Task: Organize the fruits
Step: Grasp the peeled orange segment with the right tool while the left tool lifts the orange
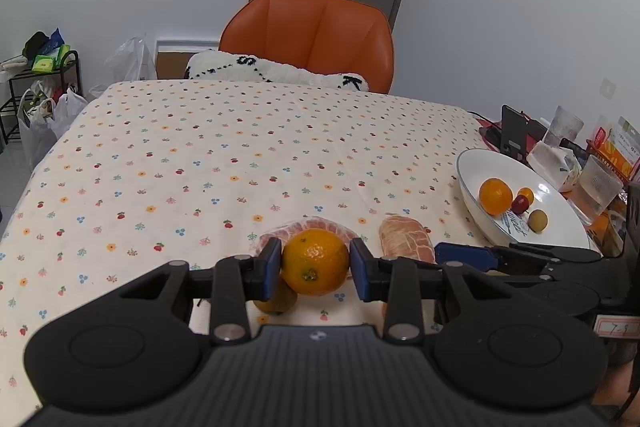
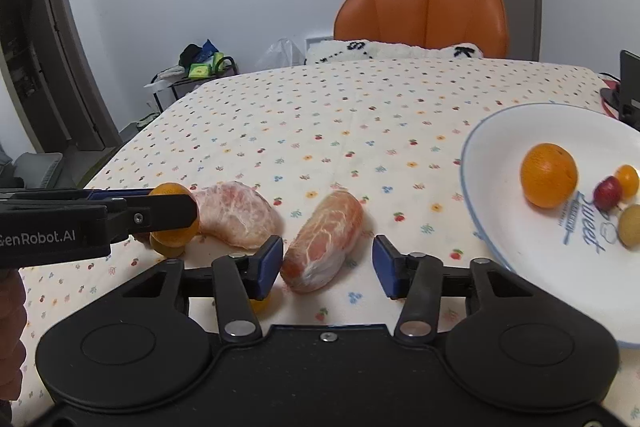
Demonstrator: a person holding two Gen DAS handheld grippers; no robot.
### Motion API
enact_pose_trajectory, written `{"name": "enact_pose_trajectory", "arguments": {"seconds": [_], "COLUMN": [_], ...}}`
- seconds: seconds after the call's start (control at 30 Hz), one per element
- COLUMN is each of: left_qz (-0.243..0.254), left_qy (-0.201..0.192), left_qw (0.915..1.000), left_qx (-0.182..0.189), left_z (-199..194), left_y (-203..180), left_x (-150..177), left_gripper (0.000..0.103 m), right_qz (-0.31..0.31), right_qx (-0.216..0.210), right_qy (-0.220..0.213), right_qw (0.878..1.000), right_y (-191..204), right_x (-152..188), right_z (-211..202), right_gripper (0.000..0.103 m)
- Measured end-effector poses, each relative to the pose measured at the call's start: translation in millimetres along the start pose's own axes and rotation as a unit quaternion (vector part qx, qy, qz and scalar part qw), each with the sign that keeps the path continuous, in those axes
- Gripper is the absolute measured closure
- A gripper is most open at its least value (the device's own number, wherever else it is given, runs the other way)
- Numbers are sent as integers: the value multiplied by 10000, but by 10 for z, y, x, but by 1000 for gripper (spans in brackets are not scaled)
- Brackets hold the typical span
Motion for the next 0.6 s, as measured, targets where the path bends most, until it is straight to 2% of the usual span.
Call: {"name": "enact_pose_trajectory", "arguments": {"seconds": [0.27,0.3,0.33,0.37,0.6], "left_qz": [17,16,14,16,62], "left_qy": [-12,-16,-17,-25,-57], "left_qw": [10000,9999,9999,9999,9999], "left_qx": [-97,-113,-132,-143,-150], "left_z": [-40,-44,-48,-53,-74], "left_y": [25,32,34,34,-37], "left_x": [-8,-13,-18,-24,-34], "left_gripper": [68,68,68,68,68], "right_qz": [-175,-230,-297,-331,-81], "right_qx": [180,202,244,268,50], "right_qy": [-27,-23,-4,13,-78], "right_qw": [9997,9995,9993,9991,9999], "right_y": [79,94,102,103,9], "right_x": [-40,-46,-49,-55,-37], "right_z": [108,123,129,133,7], "right_gripper": [53,54,61,64,66]}}
Point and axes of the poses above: each gripper's, at about its wrist camera, not at the fingertips, and z roughly the way its jaws point, y to its left, x to its underside, the point moved 7 cm from there along z, roughly the way its jaws point, and after that the axes turned 2 degrees about y, right-handed, at the moved point
